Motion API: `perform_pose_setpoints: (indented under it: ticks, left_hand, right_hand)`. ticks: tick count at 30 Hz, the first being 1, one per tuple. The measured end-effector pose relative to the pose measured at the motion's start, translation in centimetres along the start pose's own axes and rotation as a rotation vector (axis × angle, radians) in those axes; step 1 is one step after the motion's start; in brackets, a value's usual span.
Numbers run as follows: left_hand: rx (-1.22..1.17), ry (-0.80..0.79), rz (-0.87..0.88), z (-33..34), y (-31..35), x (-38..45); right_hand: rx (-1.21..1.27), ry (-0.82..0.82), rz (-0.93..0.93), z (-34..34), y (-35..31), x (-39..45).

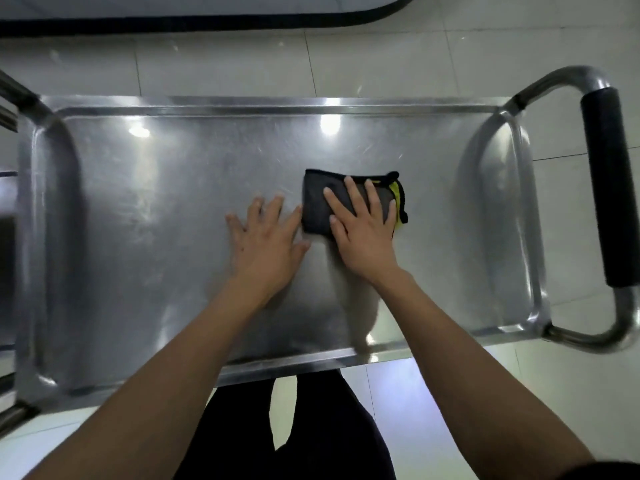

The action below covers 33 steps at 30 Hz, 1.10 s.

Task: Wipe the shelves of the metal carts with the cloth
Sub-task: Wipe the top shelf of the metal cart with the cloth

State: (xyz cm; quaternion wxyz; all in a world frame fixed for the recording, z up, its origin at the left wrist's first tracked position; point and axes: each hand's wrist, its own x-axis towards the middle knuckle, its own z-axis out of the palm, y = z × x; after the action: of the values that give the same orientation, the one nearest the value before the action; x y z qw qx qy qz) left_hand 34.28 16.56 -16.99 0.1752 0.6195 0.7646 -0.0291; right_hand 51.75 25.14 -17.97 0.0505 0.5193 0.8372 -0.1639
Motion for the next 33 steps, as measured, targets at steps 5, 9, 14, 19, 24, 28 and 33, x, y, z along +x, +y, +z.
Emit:
perform_pose_setpoints:
  ticks: [5, 9, 14, 19, 24, 28, 33]
  left_hand:
    - [-0.024, -0.011, -0.002, 0.0, -0.1, -0.1]
    - [-0.017, -0.009, -0.011, 0.3, -0.1, 0.0]
    - [-0.04, -0.009, -0.047, 0.6, 0.2, -0.1]
    - [-0.06, -0.041, -0.057, 0.8, 0.1, 0.0]
    - [-0.088, -0.035, -0.062, 0.9, 0.1, -0.4]
    - [-0.058, -0.04, -0.045, 0.7, -0.1, -0.3]
    - [-0.033, -0.069, -0.007, 0.2, -0.2, -0.4]
  right_hand:
    - [0.015, 0.021, -0.012, -1.3, -0.5, 6.7]
    - [0.002, 0.018, -0.055, -2.5, -0.3, 11.1]
    - [0.021, 0.02, -0.088, -3.5, 0.0, 15.1]
    - [0.017, 0.033, -0.122, -3.4, 0.5, 13.9]
    - [0.02, 0.003, -0.152, -2.2, 2.3, 6.6]
    - [-0.011, -0.044, -0.159, -0.4, 3.6, -2.2]
    - [-0.047, -0.049, -0.139, 2.5, 2.1, -11.7]
